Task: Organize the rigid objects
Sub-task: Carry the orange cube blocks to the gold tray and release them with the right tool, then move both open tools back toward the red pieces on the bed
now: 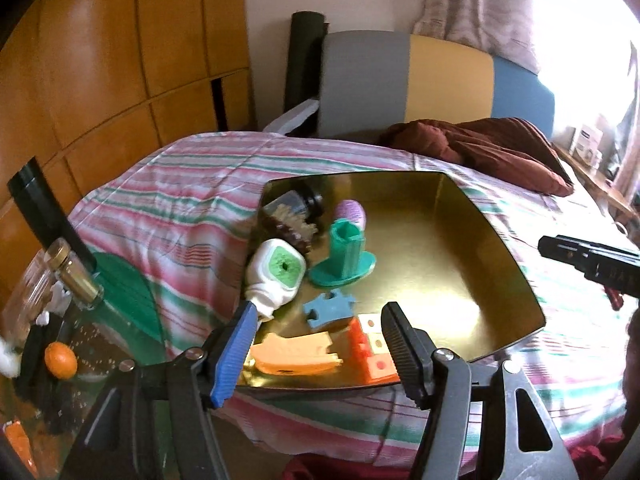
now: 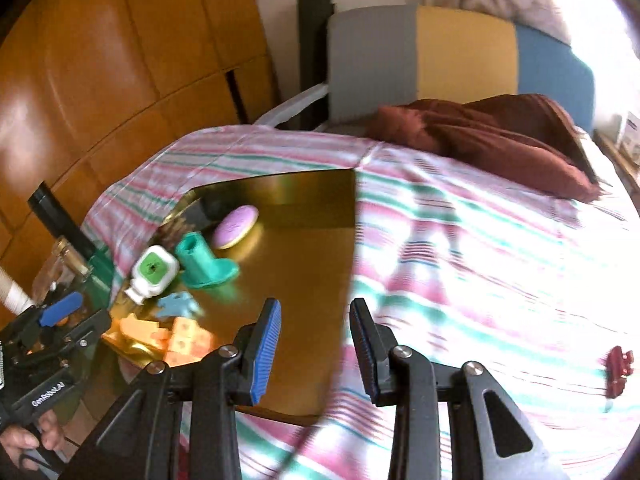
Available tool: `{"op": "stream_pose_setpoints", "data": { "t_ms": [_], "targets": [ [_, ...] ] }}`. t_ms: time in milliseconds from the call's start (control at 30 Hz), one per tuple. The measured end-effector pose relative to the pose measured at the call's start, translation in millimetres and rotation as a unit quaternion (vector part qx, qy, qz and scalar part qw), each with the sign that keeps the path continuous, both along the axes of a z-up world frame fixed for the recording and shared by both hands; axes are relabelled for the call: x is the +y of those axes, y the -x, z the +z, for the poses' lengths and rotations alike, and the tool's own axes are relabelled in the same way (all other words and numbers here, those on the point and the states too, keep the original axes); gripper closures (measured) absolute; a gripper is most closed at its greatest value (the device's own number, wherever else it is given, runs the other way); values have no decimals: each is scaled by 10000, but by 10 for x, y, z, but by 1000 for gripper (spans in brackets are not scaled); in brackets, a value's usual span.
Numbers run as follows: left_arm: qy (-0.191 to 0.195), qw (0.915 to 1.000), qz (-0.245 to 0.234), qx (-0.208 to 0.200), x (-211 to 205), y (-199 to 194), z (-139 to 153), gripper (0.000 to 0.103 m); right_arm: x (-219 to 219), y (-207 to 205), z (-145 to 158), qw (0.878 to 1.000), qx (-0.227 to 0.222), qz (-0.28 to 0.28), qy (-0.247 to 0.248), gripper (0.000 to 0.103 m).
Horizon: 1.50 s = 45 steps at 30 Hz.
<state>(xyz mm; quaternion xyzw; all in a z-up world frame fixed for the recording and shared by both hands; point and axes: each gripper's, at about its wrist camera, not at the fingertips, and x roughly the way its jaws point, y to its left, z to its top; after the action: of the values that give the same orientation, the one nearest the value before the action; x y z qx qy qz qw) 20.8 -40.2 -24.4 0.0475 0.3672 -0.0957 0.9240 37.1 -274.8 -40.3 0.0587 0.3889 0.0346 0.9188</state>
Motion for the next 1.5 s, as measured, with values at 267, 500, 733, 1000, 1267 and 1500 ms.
{"op": "stream_pose_setpoints", "data": {
  "t_ms": [267,500,733,1000,1267,1500],
  "targets": [
    [-138,9987,-495,-37,-389,21,46,38,-908,215,30,9959,13,-875,224,67],
    [-263,9952,-944,-55,-756,53,64,38,-1877,494,39,9803,24,-1940,369,67],
    [-356,9911,-1284,-3,-1069,97,53,38,-2890,890,-243,9407,77,-3382,253,67],
    [-341,9867,-1582,128,-1366,160,5,38,-3605,1305,-437,8782,206,-4608,-1263,67],
    [-425,9813,-1872,171,-1637,237,-35,38,-3600,1291,-512,8747,327,-4580,-1553,67],
    [-460,9763,-2104,230,-1822,267,-70,38,-3642,1309,-539,8673,306,-4675,-1680,67]
  ]
}}
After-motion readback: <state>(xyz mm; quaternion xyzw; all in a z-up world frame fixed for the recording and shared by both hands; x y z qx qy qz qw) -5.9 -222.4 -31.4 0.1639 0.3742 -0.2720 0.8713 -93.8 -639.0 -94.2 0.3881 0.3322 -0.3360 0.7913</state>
